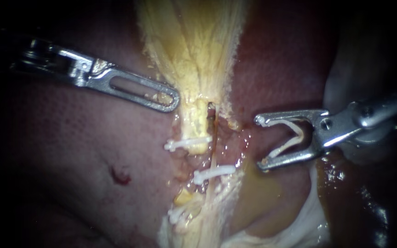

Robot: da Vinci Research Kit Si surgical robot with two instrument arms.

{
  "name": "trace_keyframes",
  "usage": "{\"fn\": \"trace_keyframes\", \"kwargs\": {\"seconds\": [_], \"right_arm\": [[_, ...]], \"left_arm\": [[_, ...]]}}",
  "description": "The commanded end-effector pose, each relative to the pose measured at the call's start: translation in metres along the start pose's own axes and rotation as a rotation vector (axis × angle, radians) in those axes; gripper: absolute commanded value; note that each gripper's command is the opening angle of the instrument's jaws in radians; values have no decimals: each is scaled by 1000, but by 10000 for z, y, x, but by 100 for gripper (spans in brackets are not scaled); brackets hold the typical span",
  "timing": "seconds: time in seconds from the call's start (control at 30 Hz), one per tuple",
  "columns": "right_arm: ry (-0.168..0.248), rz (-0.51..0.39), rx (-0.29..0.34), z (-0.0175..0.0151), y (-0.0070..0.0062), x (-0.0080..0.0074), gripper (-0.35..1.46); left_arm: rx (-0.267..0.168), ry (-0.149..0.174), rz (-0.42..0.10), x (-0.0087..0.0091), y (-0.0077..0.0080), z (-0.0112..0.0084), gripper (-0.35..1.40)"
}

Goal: Clipping second clip right tube

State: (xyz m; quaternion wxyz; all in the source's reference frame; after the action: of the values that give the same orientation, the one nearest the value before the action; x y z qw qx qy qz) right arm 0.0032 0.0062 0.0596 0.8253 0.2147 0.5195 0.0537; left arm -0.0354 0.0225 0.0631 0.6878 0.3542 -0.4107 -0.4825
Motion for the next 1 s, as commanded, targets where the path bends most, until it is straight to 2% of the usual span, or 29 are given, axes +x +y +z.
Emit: {"fn": "trace_keyframes", "kwargs": {"seconds": [0.03,0.2,0.3,0.53,0.63,0.83,1.0], "right_arm": [[0,0,0,0,0,0,50],[0,1,-1,1,1,0,50],[0,1,-1,1,1,0,50],[3,1,-2,2,1,0,50],[3,1,-2,2,1,1,50],[18,-1,13,16,0,3,50],[49,73,37,43,-3,-4,50]], "left_arm": [[-1,0,0,0,0,-1,-35],[10,9,-4,-5,-9,-19,-35],[0,2,-9,-10,-17,-40,-35],[-3,-44,-25,-25,-28,-94,-35],[-6,-51,-29,-27,-29,-108,-35],[-9,-54,-27,-22,-26,-109,-35],[-10,-54,-27,-22,-26,-108,-35]]}}
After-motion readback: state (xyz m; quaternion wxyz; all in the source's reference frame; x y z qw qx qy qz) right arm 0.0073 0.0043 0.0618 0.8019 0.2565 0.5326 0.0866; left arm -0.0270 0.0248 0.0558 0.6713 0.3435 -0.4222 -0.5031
